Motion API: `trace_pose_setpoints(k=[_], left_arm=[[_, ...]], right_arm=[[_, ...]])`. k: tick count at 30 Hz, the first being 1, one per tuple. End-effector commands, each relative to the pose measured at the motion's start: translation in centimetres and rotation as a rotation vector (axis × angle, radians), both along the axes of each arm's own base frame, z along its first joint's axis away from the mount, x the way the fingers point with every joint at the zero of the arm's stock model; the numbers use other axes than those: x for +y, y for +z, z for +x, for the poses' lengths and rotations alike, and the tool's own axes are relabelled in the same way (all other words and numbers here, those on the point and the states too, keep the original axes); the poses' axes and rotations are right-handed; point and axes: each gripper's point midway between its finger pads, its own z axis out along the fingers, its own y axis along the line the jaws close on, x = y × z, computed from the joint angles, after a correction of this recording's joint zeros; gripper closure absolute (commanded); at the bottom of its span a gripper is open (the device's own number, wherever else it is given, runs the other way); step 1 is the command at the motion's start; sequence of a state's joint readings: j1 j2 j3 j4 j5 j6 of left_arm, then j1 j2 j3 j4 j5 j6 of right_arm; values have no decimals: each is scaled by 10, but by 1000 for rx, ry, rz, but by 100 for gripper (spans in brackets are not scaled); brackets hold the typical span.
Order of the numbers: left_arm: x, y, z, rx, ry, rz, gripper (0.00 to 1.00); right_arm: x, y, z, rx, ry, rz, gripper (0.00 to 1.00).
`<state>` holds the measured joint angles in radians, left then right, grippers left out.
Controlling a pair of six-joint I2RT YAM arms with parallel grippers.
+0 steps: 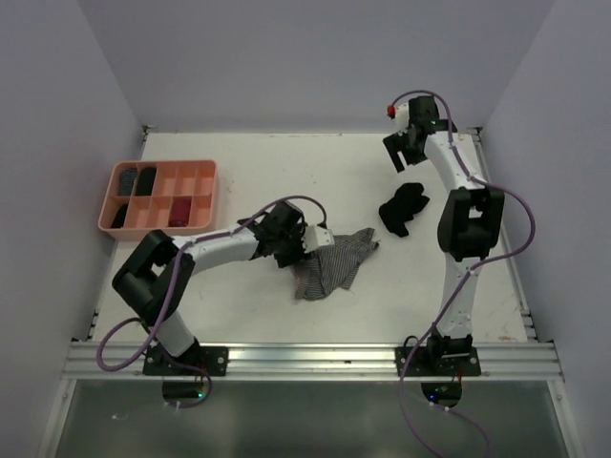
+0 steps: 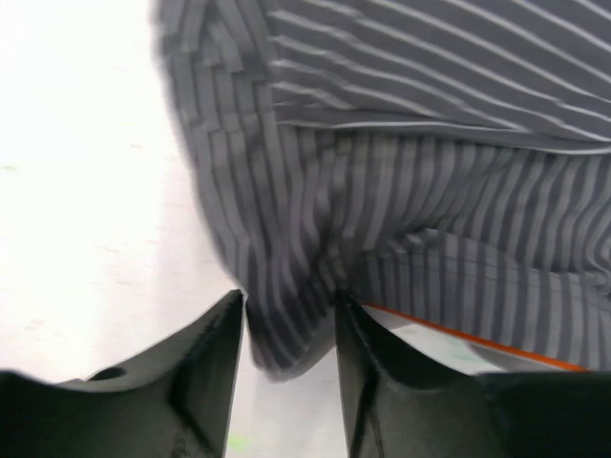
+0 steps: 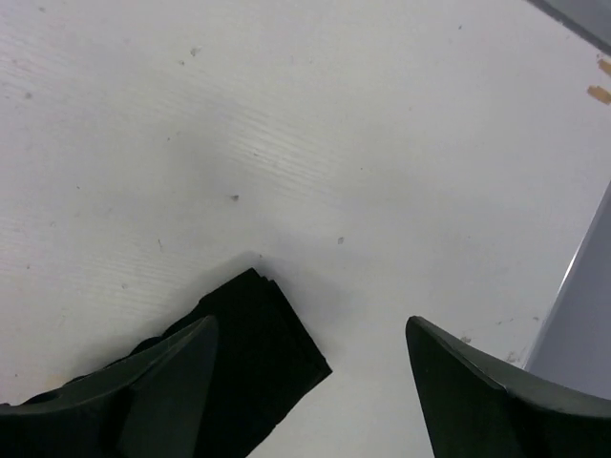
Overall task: Roll the underwear
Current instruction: Flatten the underwear
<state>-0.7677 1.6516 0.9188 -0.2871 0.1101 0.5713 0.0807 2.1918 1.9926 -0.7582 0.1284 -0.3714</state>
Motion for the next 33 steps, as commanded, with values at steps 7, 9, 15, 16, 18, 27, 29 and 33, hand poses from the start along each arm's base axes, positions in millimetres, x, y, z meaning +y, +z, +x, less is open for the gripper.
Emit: trace_pose_setpoints(k=[7,9,15,16,18,27,29,33], left_arm=[[9,123,37,-90,-114,-282,41],[14,133,11,-81,-241,-275,41],[20,103,-58,-20,-565,-263,46],[17,99,-65,-38,-612,-257,46],[18,83,-78,-47,-660,-229,46],[6,51,-103,-75,-840,-136,45],[3,46,-101,-86,-857,-119,45],[-3,40,-102,-93,-885,-109,45]], right_arm=[[68,118,-79,-49,313,304,30],[98,107,-117,45,459,376,39],[188,78,-209,144,891,417,48],[196,72,-215,162,924,432,49],[215,53,-223,239,976,452,50],[256,-4,-228,421,1043,446,50],[257,-18,-228,443,1051,424,49],[257,-33,-228,485,1063,412,48]])
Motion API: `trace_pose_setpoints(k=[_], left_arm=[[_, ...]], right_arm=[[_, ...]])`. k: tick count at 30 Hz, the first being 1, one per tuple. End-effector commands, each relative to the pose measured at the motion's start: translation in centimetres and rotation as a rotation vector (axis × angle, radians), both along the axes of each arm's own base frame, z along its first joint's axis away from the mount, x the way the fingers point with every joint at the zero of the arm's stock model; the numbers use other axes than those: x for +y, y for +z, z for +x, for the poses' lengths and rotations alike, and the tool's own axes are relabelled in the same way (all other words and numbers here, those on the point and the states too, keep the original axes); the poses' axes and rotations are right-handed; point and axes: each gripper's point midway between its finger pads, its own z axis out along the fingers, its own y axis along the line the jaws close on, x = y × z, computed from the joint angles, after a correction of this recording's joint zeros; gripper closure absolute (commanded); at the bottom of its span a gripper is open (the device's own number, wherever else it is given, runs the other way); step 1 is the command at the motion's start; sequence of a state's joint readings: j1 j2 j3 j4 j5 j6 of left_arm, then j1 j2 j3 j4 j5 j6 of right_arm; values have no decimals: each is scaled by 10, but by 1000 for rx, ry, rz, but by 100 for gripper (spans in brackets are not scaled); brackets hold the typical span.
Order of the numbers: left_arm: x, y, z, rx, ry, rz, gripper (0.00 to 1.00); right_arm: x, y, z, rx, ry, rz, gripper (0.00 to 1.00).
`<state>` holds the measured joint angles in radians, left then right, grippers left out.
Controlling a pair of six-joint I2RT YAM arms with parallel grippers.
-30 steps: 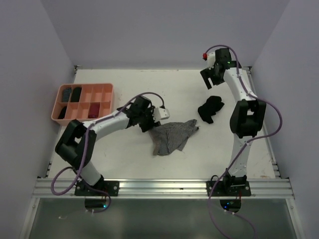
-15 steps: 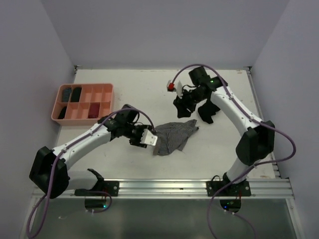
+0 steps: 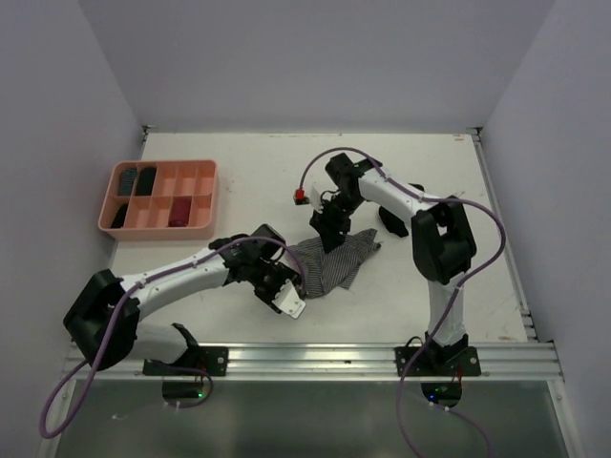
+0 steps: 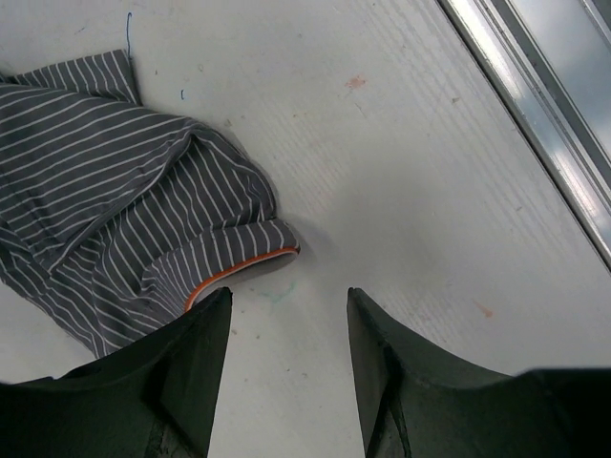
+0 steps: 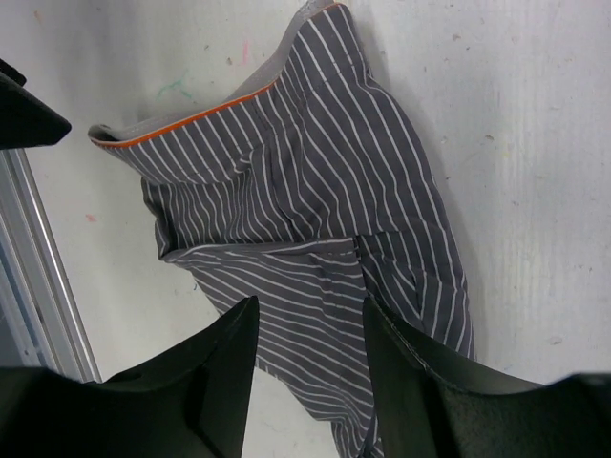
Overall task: Roll the underwear
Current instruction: Flatten the underwear
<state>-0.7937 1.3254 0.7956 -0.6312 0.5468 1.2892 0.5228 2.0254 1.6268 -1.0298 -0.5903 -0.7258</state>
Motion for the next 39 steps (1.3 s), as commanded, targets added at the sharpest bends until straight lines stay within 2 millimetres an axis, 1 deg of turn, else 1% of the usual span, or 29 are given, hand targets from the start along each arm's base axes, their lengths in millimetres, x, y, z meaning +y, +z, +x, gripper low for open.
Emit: trace_pose_setpoints(k=[1,2,4,6,12,15,18,19,20,21,22,23,24,25,26,27,28,29,30,31,32,33,34,35,36,37,38,39], left_arm=[[-13,-4,3,-64,-72,-19,45],[-14,-6,3,-66,-81,-16,45],[-16,-9,1,-76,-98,-8,45],[-17,-13,1,-80,-104,-2,45],[-23,-16,1,-101,-136,3,45],[-26,-21,4,-122,-139,13,45],[-30,-28,11,-167,-125,21,46],[-28,-35,11,-169,-121,35,48],[-29,-37,13,-175,-121,38,51],[-27,-40,16,-187,-112,55,54],[-24,-47,16,-181,-100,75,58],[-24,-48,19,-193,-94,75,69],[-21,-50,21,-208,-83,89,75],[-16,-53,19,-213,-80,94,80],[-16,-51,21,-228,-76,85,88],[-14,-50,20,-230,-71,87,90],[-14,-43,19,-228,-57,74,93],[-12,-41,16,-214,-45,75,96],[-11,-38,13,-199,-33,67,98],[-10,-29,11,-195,-12,44,99],[-7,-25,6,-181,-12,42,100],[-5,-23,0,-171,-13,31,100],[-5,-10,-2,-183,-6,-5,100],[-1,-7,-10,-164,-11,-5,100],[0,-1,-14,-156,-14,-20,100],[-2,13,-20,-148,-15,-67,100],[2,16,-27,-126,-13,-69,100],[-1,26,-32,-108,-18,-104,100]], right_arm=[[7,5,10,-39,44,17,48],[8,0,9,-27,47,12,48],[10,-2,9,-23,52,14,48],[12,-8,8,-17,58,3,48],[13,-27,10,-4,63,-23,47],[15,-28,9,1,64,-16,50],[15,-25,7,1,65,-13,59],[14,-23,7,-3,64,-13,66],[13,-21,6,-4,65,-15,70],[13,-19,4,-2,68,-11,74],[12,-15,3,-8,69,-7,82],[11,-11,0,-4,70,-6,85],[10,-9,-2,-2,71,-5,88],[10,-1,-4,-10,70,4,92],[8,1,-8,-7,70,3,94],[7,4,-10,-8,69,5,96],[6,8,-11,-14,67,11,100],[5,17,-15,-24,65,20,100],[3,22,-18,-26,64,29,100],[3,27,-21,-29,62,34,100],[2,30,-26,-16,58,45,100],[1,42,-30,-31,57,62,100],[1,48,-34,-29,57,71,100],[-2,52,-41,-14,50,75,100],[-1,66,-47,-27,53,106,100],[-2,74,-52,-27,51,124,100],[-3,77,-61,-10,45,132,100],[-2,93,-70,-18,50,174,100]])
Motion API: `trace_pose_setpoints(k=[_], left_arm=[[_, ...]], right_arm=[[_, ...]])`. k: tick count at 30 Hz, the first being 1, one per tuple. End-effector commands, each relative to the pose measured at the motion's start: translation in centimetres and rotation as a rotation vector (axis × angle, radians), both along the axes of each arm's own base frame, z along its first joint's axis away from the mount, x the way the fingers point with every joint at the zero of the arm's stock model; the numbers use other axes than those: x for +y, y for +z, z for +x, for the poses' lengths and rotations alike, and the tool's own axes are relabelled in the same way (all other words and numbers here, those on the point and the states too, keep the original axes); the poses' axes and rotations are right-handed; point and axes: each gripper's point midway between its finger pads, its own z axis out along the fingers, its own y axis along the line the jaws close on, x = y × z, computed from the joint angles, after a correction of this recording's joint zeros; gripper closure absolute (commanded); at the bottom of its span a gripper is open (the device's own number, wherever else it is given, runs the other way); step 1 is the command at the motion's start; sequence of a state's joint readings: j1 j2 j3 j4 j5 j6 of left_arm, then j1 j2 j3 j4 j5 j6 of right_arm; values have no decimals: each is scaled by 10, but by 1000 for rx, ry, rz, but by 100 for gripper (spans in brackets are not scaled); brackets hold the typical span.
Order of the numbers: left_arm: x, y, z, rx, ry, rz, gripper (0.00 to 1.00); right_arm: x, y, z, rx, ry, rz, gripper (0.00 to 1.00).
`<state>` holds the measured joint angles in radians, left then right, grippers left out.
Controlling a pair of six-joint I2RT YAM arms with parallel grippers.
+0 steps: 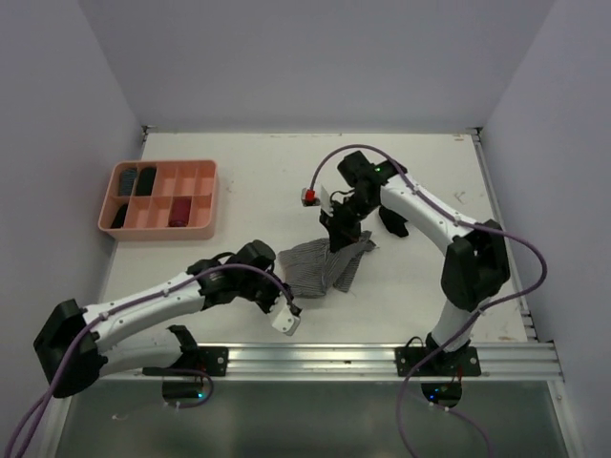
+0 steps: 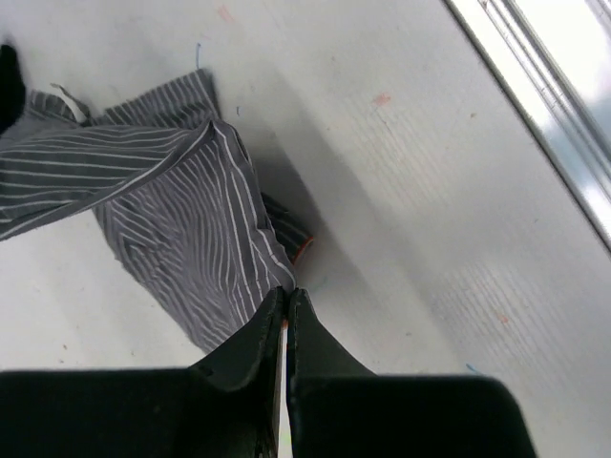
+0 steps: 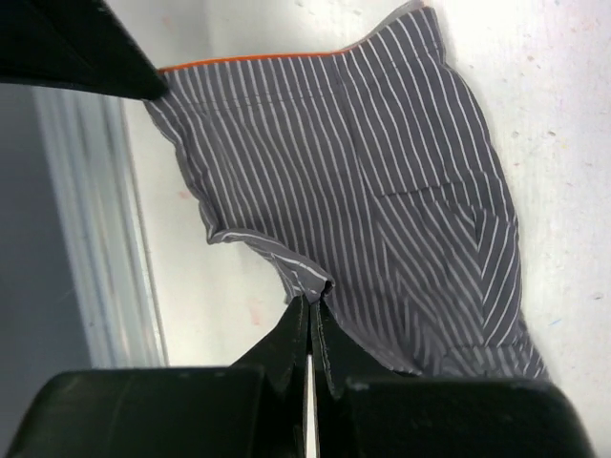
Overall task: Roll the underwear
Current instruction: Flatten the underwear
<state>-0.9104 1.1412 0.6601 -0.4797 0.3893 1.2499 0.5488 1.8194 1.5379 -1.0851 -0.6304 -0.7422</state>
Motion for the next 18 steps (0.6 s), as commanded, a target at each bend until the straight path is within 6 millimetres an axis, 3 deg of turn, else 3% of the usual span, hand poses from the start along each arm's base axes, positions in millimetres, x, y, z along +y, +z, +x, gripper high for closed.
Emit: trace_pose_setpoints(k=[1,2,5,6,7,9,10,12,13,15,16,17,18], left_arm=[[2,28,-30,111,-3,-84,100],[4,33,-35,133,8,-93,100],[-5,76,-40,197,82,-211,100],[-6,87,-42,246,136,-245,100],[-11,113,-38,226,151,-320,100],[-13,134,-32,245,235,-393,100],[-16,156,-25,219,250,-466,100],[-13,171,-9,216,320,-516,100],[-10,180,7,209,358,-545,100],[-8,177,31,239,436,-547,100],[-5,178,46,230,471,-559,100],[6,177,70,216,546,-572,100],[8,166,88,234,600,-557,100]], right_arm=[[3,48,-38,29,7,123,100],[2,50,-47,55,-3,131,100],[3,86,-63,16,-37,233,100],[3,94,-63,-8,-56,252,100],[4,114,-59,-88,-73,298,100],[4,131,-50,-137,-129,319,100],[4,148,-36,-192,-158,349,100],[4,160,-21,-204,-206,366,100],[2,170,0,-227,-248,375,100],[0,168,26,-247,-305,353,100],[-1,177,43,-285,-330,360,100],[-1,157,65,-272,-367,306,100],[0,153,78,-278,-387,297,100]])
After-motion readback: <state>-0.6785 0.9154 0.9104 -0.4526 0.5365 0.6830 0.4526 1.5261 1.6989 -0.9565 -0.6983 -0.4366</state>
